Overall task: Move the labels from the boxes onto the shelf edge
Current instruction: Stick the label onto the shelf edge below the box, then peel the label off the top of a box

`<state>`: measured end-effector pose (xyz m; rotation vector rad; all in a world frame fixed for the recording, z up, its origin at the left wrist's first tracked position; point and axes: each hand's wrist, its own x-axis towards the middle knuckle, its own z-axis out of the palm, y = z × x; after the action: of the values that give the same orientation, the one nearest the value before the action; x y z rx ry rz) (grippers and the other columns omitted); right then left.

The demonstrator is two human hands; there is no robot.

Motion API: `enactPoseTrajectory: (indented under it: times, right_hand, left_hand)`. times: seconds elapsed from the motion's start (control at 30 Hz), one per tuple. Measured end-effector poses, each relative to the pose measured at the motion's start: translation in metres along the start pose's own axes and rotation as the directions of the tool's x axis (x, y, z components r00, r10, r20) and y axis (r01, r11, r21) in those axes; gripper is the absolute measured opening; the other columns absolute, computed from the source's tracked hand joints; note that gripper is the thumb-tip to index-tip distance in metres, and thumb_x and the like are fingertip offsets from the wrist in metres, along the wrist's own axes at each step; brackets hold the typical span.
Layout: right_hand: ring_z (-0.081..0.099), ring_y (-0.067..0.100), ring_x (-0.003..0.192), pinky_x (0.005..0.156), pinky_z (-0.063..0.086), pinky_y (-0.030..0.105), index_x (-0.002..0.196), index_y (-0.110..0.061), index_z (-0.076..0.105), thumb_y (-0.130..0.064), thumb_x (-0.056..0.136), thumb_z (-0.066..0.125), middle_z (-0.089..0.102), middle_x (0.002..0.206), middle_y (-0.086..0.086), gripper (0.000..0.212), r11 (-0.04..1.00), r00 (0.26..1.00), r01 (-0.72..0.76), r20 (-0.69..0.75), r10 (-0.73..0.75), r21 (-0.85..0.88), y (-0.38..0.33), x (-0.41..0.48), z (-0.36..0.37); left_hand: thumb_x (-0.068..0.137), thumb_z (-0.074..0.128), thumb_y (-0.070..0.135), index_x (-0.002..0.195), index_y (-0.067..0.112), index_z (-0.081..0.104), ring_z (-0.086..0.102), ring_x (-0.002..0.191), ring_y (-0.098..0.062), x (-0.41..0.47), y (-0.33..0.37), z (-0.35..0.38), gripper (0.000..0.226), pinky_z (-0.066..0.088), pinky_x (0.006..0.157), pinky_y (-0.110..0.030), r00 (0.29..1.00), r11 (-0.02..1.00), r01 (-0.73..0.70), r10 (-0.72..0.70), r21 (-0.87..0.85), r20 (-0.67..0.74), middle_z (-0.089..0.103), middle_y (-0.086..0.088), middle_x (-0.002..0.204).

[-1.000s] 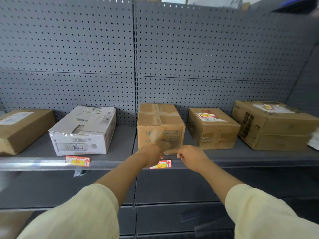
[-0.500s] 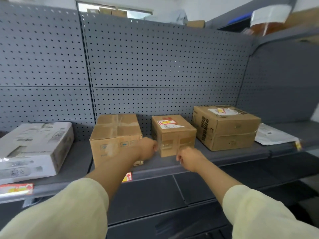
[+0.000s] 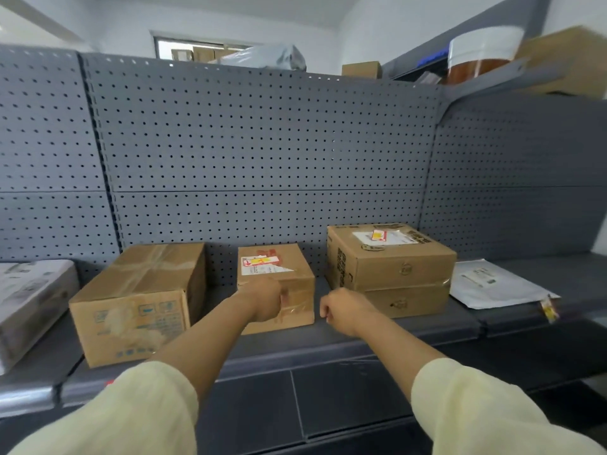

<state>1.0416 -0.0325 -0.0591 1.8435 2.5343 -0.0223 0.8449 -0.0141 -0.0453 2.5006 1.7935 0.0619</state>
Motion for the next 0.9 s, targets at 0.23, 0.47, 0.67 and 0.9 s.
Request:
enactPoseTrajectory:
  times: [0.23,0.47,0.67,0.9]
  right_hand:
    - [0.061,0.027,0.102,0.085,0.053,0.037,0.103,-0.021,0.065,-0.006,0.089,0.051,0.063,0.116,0.007,0.025,0.998,0.997,-0.069,-0.020,0.069,0.012,0.047,0.006,-0.010]
    - [0.061,0.026,0.102,0.090,0.053,0.039,0.103,-0.023,0.065,-0.010,0.090,0.052,0.065,0.114,0.004,0.022,0.990,0.981,-0.116,-0.146,0.126,0.077,0.072,0.023,-0.035]
    - [0.064,0.021,0.093,0.084,0.056,0.039,0.099,-0.024,0.068,-0.019,0.093,0.052,0.067,0.105,0.000,0.018,0.960,0.948,-0.126,-0.254,0.191,0.251,0.093,0.038,-0.040]
    - [0.064,0.019,0.090,0.082,0.056,0.037,0.085,-0.025,0.069,-0.012,0.088,0.055,0.070,0.095,-0.004,0.019,0.891,0.903,-0.124,-0.323,0.284,0.437,0.132,0.078,-0.073]
  left_hand:
    - [0.094,0.041,0.008,0.127,0.016,0.059,0.055,0.119,-0.029,0.045,0.041,-0.011,0.039,0.047,0.097,-0.036,0.994,0.995,-0.098,0.099,0.035,-0.041,0.060,-0.010,0.130]
    - [0.094,0.043,0.008,0.120,0.019,0.063,0.056,0.116,-0.024,0.084,0.049,-0.023,0.035,0.045,0.095,-0.032,0.987,0.989,-0.135,0.139,0.061,-0.077,0.061,-0.005,0.127]
    - [0.095,0.045,0.009,0.121,0.022,0.061,0.058,0.113,-0.025,0.112,0.060,-0.046,0.034,0.049,0.093,-0.035,0.992,0.986,-0.101,0.111,0.132,-0.067,0.060,-0.004,0.127]
    - [0.094,0.045,0.013,0.106,0.024,0.060,0.060,0.103,-0.023,0.169,0.079,-0.060,0.021,0.049,0.083,-0.034,0.987,0.992,-0.084,0.096,0.097,-0.129,0.062,-0.003,0.118]
